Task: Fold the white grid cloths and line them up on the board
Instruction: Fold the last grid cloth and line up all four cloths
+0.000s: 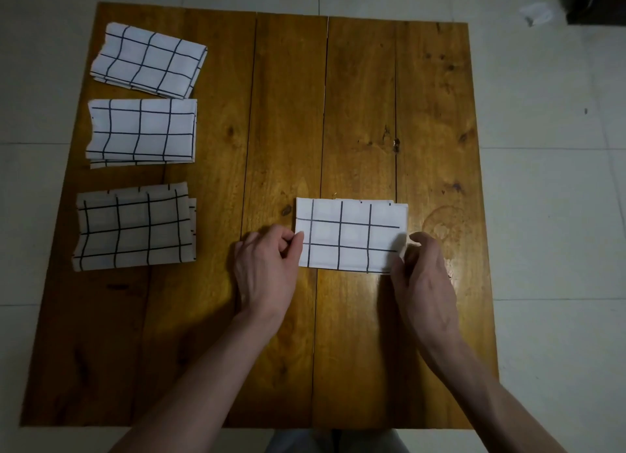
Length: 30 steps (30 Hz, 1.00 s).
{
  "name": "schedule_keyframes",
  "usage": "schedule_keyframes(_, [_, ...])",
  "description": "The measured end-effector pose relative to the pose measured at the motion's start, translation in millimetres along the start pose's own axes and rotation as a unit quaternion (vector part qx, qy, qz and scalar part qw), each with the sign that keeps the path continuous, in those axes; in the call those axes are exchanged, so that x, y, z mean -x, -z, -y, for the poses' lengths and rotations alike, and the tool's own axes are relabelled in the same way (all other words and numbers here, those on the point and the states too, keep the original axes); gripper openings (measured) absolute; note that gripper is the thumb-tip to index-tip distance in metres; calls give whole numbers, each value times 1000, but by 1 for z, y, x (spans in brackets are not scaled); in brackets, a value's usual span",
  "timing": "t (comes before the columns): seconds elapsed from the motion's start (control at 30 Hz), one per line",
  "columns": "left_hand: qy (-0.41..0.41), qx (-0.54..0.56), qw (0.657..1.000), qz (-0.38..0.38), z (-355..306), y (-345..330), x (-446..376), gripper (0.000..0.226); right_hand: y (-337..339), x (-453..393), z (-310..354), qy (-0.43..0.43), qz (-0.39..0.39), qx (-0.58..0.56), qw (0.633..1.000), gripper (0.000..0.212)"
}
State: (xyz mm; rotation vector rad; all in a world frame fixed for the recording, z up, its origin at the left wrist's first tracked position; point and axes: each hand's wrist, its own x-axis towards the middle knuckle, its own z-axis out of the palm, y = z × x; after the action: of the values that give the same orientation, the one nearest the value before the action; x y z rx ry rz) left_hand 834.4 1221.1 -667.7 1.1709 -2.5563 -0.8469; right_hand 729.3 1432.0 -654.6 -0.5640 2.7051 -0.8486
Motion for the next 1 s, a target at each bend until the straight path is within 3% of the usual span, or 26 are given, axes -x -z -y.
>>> schedule_keyframes(0.13, [-26, -9, 1000, 1, -2, 4, 6, 25, -8, -2, 0, 28, -21, 47, 998, 22])
schedule_keyframes(0.23, [-138, -65, 988, 33, 3, 10, 27, 30, -9, -2, -2, 28, -18, 62, 997, 18])
schedule_keyframes(0.37, [-273, -145, 942, 129, 18, 5, 63, 48, -11, 1, -7, 25, -23, 70, 997, 19])
schedule_keyframes(0.47, [-275, -190, 931, 150, 24, 1, 76, 57, -11, 0, -6, 9, -46, 52, 998, 22])
schedule_keyframes(0.57, [-278, -212, 925, 149, 25, -1, 80, 61, -9, 10, 3, 52, -65, 130, 988, 34])
schedule_keyframes(0.7, [-271, -217, 924, 159, 26, -2, 80, 61, -22, 41, 29, 241, 72, 180, 951, 54])
schedule_keyframes(0.77, [-272, -218, 922, 166, 26, -2, 79, 62, -34, 50, 33, 282, 121, 203, 930, 61])
schedule_keyframes(1.0, [-246, -209, 928, 186, 29, 1, 79, 65, -47, 56, 25, 243, 159, 220, 931, 69])
